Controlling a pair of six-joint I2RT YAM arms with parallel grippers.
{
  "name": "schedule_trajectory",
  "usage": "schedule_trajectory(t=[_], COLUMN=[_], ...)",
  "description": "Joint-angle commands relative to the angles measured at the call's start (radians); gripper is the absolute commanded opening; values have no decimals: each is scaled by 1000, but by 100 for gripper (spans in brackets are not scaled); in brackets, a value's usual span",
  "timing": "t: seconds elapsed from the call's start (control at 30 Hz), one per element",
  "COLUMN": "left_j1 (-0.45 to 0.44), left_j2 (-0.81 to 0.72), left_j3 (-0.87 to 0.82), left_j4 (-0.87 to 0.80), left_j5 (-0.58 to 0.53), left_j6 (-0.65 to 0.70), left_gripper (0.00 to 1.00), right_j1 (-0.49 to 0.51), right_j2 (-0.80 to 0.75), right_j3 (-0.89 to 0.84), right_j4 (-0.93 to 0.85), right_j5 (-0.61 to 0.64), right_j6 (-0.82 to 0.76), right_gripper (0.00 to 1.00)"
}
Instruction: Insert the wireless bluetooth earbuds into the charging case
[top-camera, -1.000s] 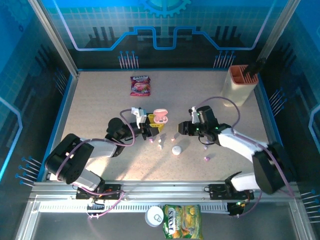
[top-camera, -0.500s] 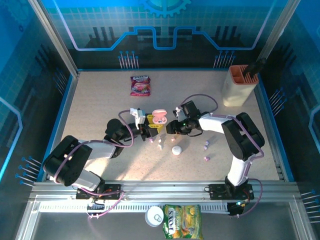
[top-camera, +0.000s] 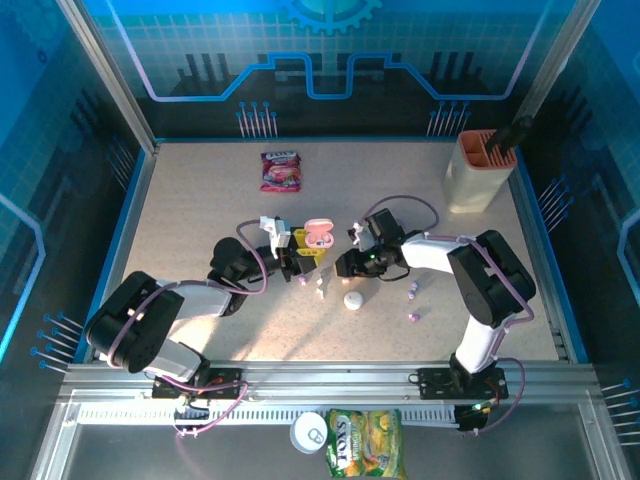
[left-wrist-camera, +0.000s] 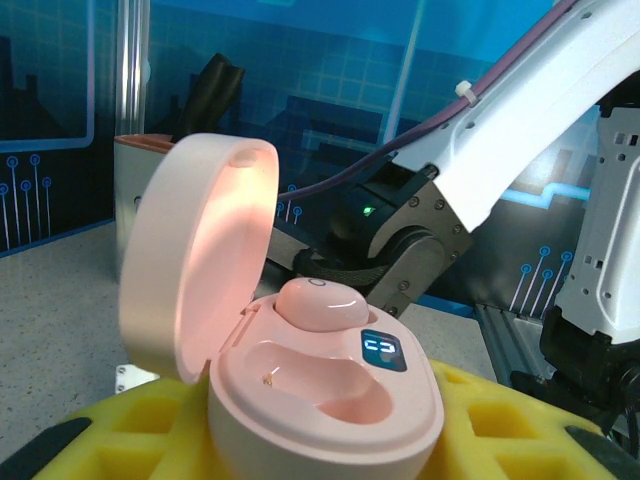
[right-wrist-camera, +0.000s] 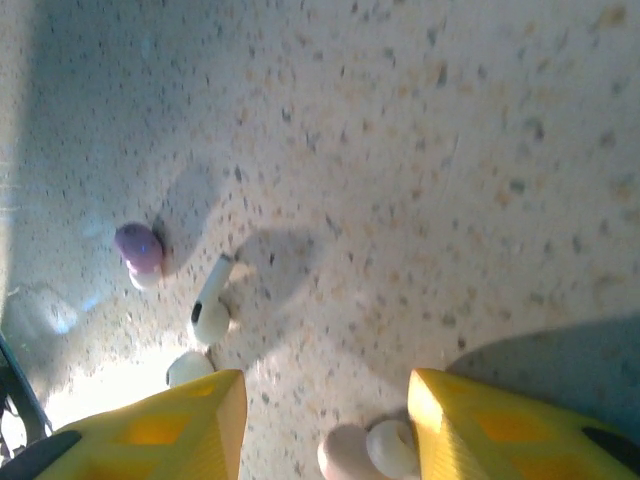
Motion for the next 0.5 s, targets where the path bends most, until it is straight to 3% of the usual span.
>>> schedule_trajectory(t=[0.0, 0.27, 0.47], left_j1=[8, 7, 85], left_j2=[2, 3, -27], left_j3=[5, 8, -18], left_j4=[35, 34, 34], left_j5=[-3, -7, -58], left_j6=[-5, -1, -28], left_gripper=[40, 40, 40], right_j1=[22, 51, 90], right_j2=[-32, -73, -156], right_j3=[-40, -54, -19], right_j4=[-54, -63, -154], right_j5=[-23, -10, 236], right_j6=[-1, 15, -39], right_gripper=[46, 46, 50])
